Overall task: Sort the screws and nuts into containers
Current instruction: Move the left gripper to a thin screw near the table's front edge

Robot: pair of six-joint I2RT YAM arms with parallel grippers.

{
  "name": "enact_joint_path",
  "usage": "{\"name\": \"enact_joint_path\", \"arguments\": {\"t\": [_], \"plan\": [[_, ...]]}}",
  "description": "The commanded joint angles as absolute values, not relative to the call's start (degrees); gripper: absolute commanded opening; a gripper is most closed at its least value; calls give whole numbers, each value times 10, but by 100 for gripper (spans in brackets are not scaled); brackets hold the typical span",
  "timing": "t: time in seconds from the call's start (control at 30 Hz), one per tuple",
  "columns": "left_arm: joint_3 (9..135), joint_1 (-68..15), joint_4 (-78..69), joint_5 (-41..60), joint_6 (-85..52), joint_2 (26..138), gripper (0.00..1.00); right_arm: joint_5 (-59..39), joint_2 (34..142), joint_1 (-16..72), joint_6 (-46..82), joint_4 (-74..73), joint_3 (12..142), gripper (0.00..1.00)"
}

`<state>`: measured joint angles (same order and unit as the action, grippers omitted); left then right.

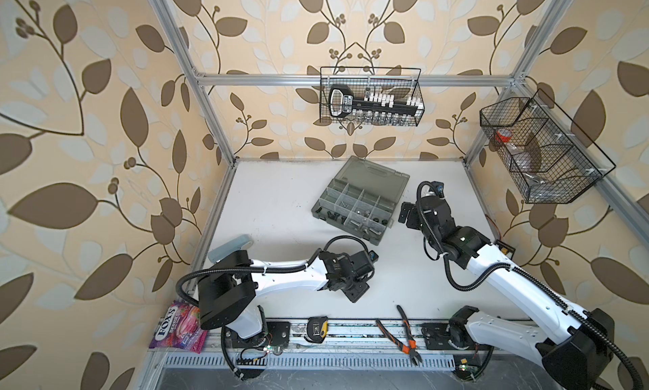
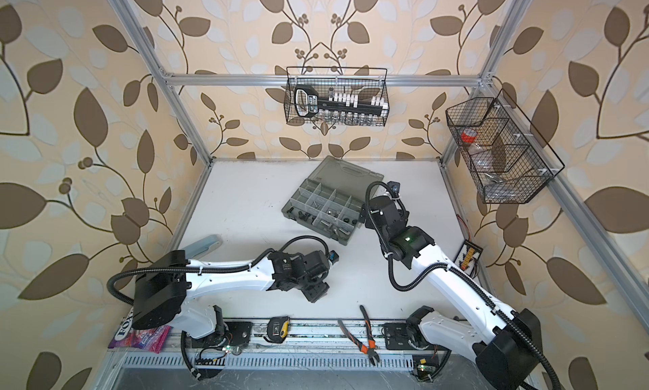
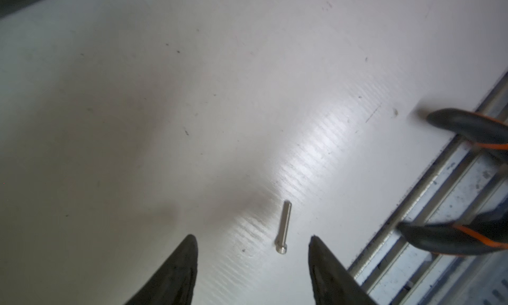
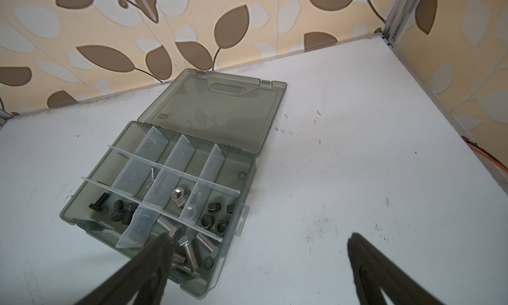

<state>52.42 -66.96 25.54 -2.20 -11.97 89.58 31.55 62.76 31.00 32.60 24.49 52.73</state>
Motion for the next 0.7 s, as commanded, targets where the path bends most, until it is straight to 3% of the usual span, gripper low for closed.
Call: {"name": "enact_joint_path", "arguments": {"t": [0.0, 0.67], "plan": [[553, -690, 273, -34, -109, 913, 62, 331, 631, 311, 330, 260, 518, 100], [579, -718, 295, -62, -114, 964, 43, 331, 642, 310, 329, 262, 524, 100]]}}
